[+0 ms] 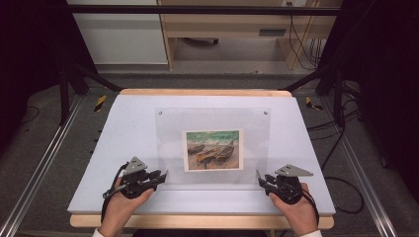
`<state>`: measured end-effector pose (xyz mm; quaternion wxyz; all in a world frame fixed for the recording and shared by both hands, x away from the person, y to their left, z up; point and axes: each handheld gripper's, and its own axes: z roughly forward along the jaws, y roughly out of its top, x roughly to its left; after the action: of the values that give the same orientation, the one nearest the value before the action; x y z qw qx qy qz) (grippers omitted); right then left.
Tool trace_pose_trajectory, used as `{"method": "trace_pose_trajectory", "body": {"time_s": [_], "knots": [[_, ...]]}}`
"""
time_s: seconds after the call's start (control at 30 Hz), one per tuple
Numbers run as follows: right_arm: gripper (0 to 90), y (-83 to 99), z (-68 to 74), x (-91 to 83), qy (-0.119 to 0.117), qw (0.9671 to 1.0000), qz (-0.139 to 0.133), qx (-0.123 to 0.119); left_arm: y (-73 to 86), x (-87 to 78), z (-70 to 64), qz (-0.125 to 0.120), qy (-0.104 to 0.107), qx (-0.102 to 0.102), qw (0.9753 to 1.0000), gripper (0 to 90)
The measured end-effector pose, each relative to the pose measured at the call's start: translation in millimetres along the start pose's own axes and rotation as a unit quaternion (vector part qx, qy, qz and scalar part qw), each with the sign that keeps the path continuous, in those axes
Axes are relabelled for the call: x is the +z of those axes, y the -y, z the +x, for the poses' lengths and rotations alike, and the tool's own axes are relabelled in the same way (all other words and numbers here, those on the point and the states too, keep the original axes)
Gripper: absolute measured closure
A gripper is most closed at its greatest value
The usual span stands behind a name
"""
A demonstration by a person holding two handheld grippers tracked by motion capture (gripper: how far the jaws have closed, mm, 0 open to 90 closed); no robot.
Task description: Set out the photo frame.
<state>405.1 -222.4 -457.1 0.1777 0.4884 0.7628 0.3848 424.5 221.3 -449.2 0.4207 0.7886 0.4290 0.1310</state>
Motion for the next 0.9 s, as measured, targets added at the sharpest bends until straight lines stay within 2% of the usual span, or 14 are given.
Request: {"method": "trace_pose_trajectory", "body": {"time_s": [0.53, 0.9], "knots": [[68.6, 5.3, 2.6, -0.4, 0.0, 0.9999, 0.012, 0.003, 4.8, -0.8, -1.6, 0.011, 0.008, 0.002, 0.9999, 69.5], [68.7, 9.2, 4.2, 0.6, 0.002, 0.9996, 0.028, -0.002, 7.7, -1.3, -4.5, 0.024, 0.005, 0.014, 0.9996, 69.7]]}}
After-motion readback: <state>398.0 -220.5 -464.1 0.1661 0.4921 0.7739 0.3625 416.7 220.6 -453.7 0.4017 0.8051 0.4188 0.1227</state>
